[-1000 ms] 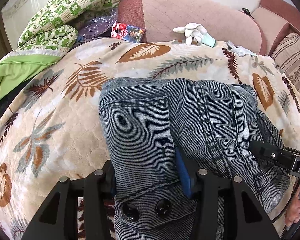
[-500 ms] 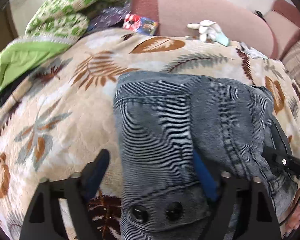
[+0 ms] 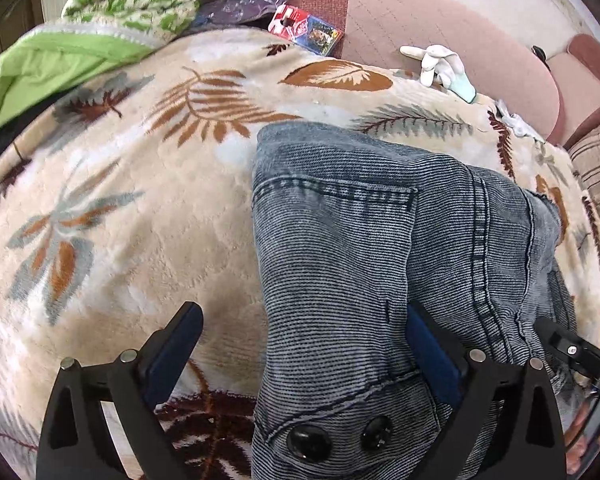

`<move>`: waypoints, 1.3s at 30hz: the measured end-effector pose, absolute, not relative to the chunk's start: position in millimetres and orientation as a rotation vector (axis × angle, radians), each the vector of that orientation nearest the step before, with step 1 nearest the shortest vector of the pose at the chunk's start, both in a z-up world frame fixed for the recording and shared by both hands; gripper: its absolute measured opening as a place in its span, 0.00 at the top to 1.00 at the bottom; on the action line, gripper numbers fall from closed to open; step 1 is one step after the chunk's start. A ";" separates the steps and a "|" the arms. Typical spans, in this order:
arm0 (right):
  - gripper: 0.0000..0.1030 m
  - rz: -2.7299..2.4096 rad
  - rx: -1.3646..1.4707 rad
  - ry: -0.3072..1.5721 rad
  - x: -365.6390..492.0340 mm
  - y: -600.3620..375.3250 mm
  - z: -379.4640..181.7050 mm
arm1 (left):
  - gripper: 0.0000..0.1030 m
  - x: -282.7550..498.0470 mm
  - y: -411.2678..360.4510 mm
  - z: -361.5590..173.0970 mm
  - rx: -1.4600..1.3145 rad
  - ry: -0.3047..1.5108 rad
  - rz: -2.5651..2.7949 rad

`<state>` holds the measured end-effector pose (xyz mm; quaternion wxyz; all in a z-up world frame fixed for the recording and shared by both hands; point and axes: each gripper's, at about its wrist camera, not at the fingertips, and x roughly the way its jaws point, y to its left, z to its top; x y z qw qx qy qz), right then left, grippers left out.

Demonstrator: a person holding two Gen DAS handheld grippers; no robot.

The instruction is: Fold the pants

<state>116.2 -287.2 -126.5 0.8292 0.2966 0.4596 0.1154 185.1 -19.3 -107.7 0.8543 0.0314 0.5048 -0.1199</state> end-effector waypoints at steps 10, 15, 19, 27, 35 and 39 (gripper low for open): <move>0.35 0.099 0.379 0.765 88.8 -287.7 -70.0 | 0.03 160.5 -31.5 -59.8 0.253 0.843 -0.111; 0.35 0.120 0.360 0.618 75.2 -284.0 -49.1 | 0.03 142.6 -29.8 -26.8 0.260 0.690 -0.090; 0.35 0.165 0.351 0.611 75.9 -270.7 -48.0 | 0.03 144.5 -34.8 -31.6 0.253 0.739 -0.154; 0.35 0.222 0.444 0.858 101.0 -263.1 -98.0 | 0.03 158.5 -46.4 -84.6 0.270 0.941 -0.213; 0.35 0.232 0.490 0.896 104.6 -267.6 -113.3 | 0.00 168.1 -38.3 -104.0 0.184 1.001 -0.244; 0.35 0.238 0.515 0.893 105.7 -270.5 -115.5 | 0.00 169.3 -36.5 -105.1 0.175 1.000 -0.258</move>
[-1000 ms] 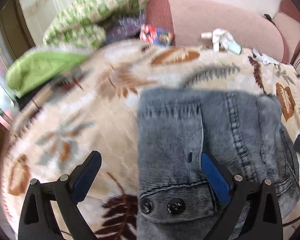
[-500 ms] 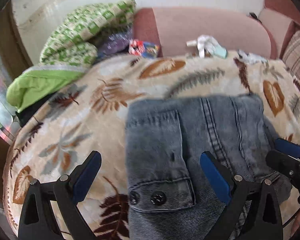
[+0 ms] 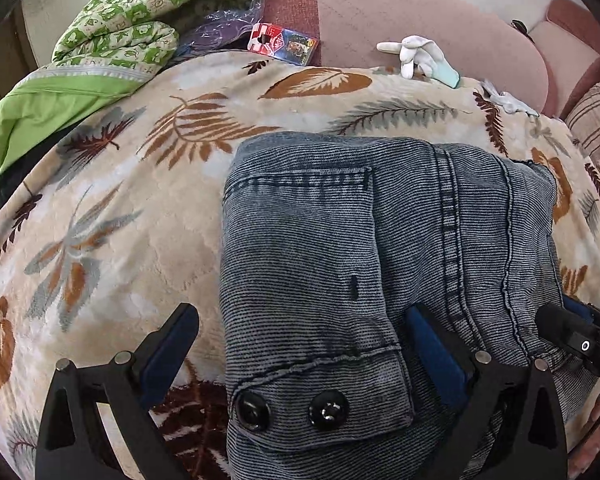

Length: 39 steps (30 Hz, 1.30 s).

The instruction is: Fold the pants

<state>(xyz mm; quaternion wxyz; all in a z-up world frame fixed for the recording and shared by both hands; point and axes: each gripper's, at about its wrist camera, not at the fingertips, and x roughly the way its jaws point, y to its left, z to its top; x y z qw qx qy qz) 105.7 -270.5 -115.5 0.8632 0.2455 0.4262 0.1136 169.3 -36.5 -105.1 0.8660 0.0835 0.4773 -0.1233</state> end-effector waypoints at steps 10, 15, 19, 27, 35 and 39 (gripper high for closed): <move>0.35 0.219 0.542 0.821 94.1 -281.8 -95.3 | 0.00 162.3 -33.0 -81.6 0.175 0.942 -0.227; 0.35 0.216 0.519 0.722 93.6 -285.6 -75.4 | 0.00 155.4 -41.0 -70.4 0.182 0.886 -0.266; 0.35 0.207 0.538 0.739 110.6 -286.8 -81.0 | 0.00 157.8 -50.1 -81.3 0.226 0.912 -0.272; 0.35 0.198 0.578 0.860 133.2 -290.0 -117.3 | 0.00 166.3 -42.4 -95.3 0.162 0.991 -0.287; 0.35 0.196 0.526 0.831 104.3 -289.7 -92.8 | 0.00 161.3 -27.7 -72.8 0.144 0.951 -0.261; 0.35 0.229 0.508 0.792 81.1 -289.5 -72.9 | 0.00 154.8 -21.3 -62.8 0.166 0.928 -0.239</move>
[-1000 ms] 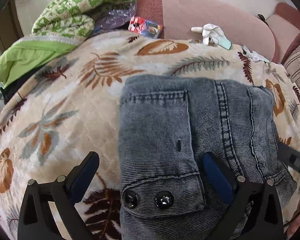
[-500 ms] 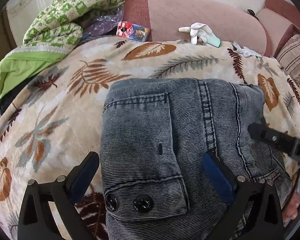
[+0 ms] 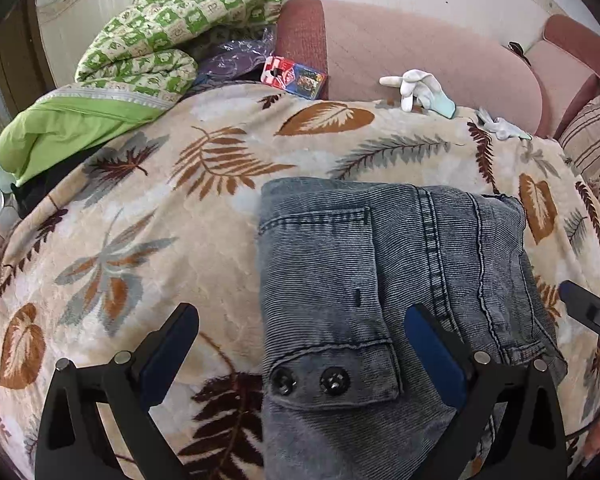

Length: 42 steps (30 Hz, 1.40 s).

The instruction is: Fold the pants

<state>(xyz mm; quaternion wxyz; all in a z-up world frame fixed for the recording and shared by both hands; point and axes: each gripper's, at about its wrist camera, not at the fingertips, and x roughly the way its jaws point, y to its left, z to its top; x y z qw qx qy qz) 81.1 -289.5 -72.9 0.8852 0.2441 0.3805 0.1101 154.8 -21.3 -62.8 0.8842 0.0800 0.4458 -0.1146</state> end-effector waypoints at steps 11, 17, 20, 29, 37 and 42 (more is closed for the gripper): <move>0.34 0.279 0.473 0.982 79.2 -260.3 -105.9 | 0.00 149.5 -23.7 -93.3 0.276 0.954 -0.210; 0.34 0.285 0.472 0.976 78.9 -261.5 -105.9 | 0.00 148.5 -26.7 -93.2 0.266 0.939 -0.208; 0.35 0.283 0.490 0.971 75.8 -265.5 -100.4 | 0.00 143.7 -28.9 -85.4 0.275 0.898 -0.195; 0.34 0.168 0.322 0.710 23.9 -258.7 -46.9 | 0.00 108.4 -25.9 -36.1 0.300 0.671 -0.114; 0.30 0.070 0.266 0.544 -27.3 -247.4 -32.6 | 0.00 53.9 -13.2 5.5 0.245 0.480 -0.042; 0.30 0.061 0.257 0.458 -48.8 -235.0 -20.0 | 0.00 23.2 -1.3 15.2 0.227 0.426 -0.016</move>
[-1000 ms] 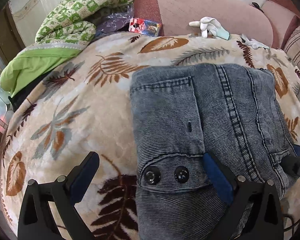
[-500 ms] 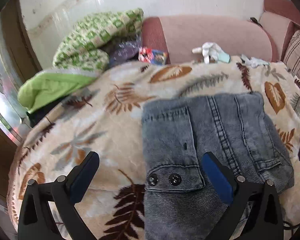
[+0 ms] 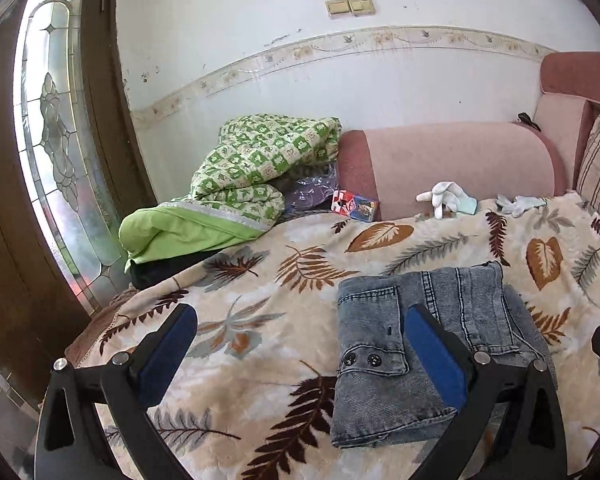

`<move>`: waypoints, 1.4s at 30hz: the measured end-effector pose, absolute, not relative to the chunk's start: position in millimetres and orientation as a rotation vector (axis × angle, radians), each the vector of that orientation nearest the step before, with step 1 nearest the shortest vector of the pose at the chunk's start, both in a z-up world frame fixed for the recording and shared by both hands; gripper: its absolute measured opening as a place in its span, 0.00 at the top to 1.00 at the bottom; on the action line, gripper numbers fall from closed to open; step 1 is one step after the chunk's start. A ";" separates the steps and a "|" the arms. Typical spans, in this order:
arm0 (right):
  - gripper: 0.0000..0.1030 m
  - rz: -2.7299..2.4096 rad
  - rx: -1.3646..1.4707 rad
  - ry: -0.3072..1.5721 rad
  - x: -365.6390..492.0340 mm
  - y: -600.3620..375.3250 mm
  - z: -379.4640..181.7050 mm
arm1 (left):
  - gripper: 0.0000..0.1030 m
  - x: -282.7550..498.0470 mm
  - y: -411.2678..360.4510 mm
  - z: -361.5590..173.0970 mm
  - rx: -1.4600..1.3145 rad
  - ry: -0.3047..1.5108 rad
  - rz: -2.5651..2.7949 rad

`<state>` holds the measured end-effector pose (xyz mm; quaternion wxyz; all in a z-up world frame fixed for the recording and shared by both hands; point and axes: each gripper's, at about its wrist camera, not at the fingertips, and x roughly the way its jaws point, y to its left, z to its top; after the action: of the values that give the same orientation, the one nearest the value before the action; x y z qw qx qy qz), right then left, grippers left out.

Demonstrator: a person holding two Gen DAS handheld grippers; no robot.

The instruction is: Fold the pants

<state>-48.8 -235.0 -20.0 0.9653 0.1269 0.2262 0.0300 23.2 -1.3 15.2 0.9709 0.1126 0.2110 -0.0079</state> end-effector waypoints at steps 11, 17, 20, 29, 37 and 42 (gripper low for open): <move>0.29 0.057 0.106 0.300 -107.8 -183.3 1.4 | 0.00 -2.6 15.6 18.3 0.159 0.420 -0.011; 0.26 0.039 0.074 0.246 -127.2 -171.4 19.5 | 0.00 -13.4 18.2 25.8 0.182 0.364 -0.002; 0.26 0.029 0.075 0.254 -124.5 -170.8 20.1 | 0.00 -17.6 20.1 28.3 0.177 0.358 -0.022; 0.26 0.012 0.146 0.307 -113.2 -184.8 8.4 | 0.00 -20.7 21.1 30.4 0.162 0.355 -0.031; 0.26 0.009 0.210 0.318 -108.2 -200.3 6.7 | 0.00 -20.1 18.6 30.0 0.163 0.359 -0.047; 0.26 0.013 0.199 0.326 -103.5 -198.8 4.4 | 0.00 -21.6 19.8 30.9 0.161 0.354 -0.047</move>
<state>-103.5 -198.8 4.4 0.9818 0.0988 0.1619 0.0065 -21.6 19.8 30.9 0.9809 0.0801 0.1759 -0.0234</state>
